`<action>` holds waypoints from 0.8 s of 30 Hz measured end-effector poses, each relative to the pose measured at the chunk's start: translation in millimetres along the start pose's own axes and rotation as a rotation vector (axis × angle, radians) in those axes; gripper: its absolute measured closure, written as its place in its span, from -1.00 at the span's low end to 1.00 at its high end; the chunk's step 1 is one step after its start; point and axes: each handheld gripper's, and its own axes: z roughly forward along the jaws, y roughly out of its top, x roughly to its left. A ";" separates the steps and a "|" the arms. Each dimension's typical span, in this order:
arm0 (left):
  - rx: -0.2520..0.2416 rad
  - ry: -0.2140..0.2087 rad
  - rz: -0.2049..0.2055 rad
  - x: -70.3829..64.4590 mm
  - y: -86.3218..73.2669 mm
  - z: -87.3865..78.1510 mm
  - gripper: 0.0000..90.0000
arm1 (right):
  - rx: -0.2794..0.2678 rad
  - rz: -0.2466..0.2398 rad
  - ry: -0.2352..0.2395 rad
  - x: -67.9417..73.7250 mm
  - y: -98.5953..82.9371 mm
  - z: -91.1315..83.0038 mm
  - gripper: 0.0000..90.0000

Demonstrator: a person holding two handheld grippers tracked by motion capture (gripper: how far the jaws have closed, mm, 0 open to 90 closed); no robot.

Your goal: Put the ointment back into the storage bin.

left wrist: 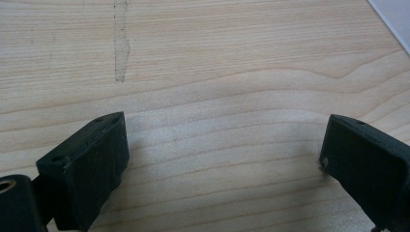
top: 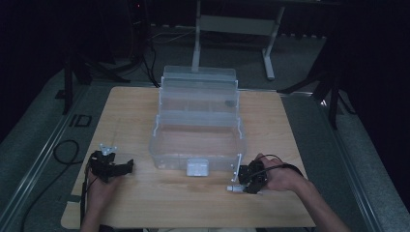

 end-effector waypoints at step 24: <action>0.000 0.000 0.000 0.0 0.0 0.0 -0.92 | 0.088 -0.028 0.026 -3.4 10.3 24.6 0.50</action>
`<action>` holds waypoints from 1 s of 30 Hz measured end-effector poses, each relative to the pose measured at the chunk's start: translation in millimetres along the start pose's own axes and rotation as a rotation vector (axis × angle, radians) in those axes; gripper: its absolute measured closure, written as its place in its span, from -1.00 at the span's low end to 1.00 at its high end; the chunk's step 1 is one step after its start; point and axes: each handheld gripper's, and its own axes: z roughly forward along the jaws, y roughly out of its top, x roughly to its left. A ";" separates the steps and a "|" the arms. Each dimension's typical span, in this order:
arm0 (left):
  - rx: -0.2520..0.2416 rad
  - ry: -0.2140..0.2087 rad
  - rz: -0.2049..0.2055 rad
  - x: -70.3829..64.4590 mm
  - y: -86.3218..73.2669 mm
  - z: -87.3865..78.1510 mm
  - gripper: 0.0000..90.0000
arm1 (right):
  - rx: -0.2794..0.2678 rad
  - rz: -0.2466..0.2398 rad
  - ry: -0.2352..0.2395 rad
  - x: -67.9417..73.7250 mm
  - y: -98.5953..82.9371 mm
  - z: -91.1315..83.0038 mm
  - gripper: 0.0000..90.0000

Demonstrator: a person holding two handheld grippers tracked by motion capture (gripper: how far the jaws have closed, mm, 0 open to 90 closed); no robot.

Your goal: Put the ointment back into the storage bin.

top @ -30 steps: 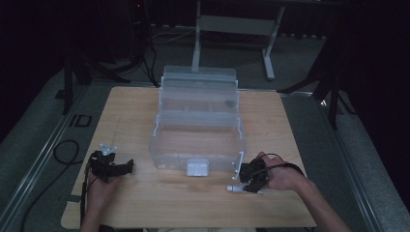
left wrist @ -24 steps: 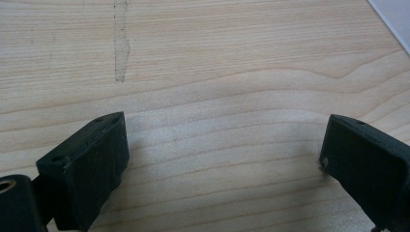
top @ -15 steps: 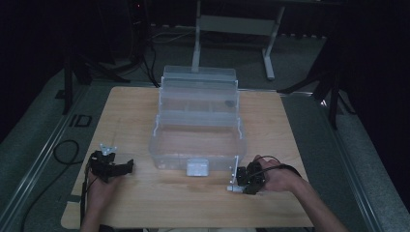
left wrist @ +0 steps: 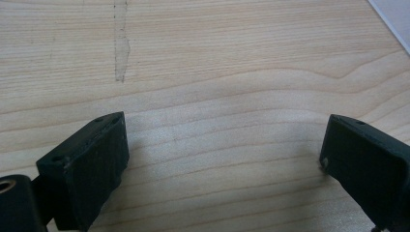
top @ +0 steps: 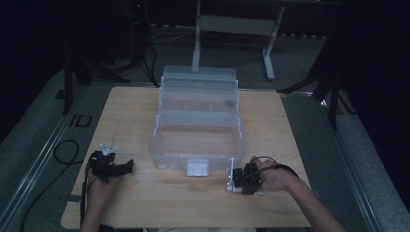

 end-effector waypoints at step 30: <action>0.000 0.000 0.000 0.0 0.0 0.0 -0.92 | -0.042 0.016 -0.005 -2.5 -5.7 -22.3 0.56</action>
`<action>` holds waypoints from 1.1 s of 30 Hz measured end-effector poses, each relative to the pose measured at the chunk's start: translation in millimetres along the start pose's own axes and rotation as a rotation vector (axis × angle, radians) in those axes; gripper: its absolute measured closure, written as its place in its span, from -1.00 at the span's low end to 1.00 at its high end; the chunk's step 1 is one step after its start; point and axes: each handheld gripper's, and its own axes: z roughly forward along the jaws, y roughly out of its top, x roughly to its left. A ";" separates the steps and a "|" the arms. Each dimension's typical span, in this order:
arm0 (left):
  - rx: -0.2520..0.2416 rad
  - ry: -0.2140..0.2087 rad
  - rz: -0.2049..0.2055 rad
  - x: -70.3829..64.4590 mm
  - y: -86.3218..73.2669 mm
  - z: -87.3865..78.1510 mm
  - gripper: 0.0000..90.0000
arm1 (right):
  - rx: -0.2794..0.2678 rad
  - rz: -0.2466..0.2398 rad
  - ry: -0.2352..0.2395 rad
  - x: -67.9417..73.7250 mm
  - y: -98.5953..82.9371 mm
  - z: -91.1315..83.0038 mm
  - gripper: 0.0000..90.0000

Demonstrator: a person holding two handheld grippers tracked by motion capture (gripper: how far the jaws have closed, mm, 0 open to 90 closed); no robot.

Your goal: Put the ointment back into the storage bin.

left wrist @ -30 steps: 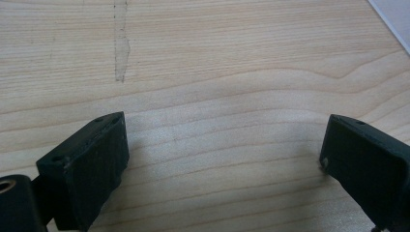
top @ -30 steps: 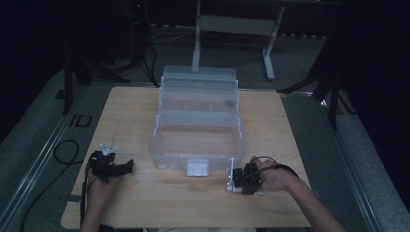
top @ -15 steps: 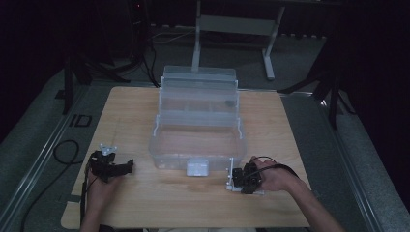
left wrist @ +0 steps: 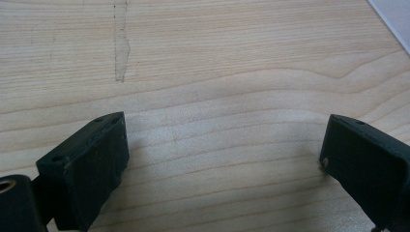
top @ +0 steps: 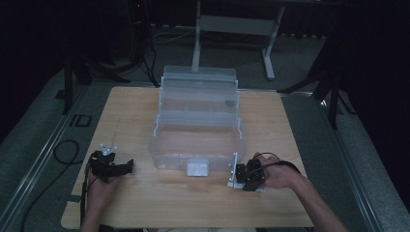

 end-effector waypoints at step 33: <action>0.000 0.000 0.000 0.0 0.0 0.0 -0.91 | -0.025 0.004 -0.049 -8.5 -7.6 -56.8 0.56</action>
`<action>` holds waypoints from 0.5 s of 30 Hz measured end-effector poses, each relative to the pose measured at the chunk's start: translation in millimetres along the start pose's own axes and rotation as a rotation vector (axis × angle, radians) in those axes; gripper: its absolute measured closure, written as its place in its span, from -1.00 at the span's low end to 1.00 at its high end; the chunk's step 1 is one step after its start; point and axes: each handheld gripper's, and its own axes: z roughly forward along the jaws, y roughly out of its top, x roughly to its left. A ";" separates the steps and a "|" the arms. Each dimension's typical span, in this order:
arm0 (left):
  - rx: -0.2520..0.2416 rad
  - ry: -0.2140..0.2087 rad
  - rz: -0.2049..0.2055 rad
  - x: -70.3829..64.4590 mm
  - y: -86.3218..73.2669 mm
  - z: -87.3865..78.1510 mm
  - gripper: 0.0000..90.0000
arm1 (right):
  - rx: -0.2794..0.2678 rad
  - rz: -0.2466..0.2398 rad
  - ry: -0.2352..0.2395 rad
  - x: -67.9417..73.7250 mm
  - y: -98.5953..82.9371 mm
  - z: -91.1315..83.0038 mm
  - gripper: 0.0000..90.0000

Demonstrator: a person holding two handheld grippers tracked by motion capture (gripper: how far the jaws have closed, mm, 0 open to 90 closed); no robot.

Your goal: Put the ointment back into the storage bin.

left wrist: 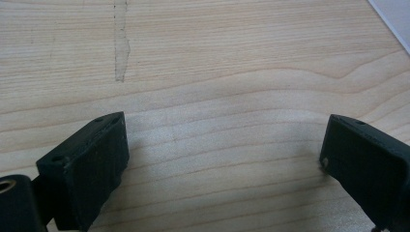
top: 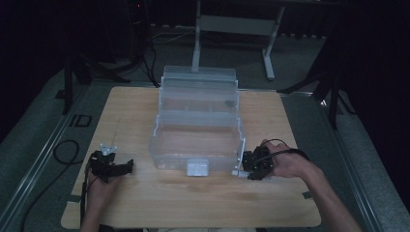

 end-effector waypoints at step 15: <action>0.000 0.000 0.000 0.0 0.0 0.0 -0.92 | 0.000 0.007 -0.016 -8.8 -0.8 -16.3 0.56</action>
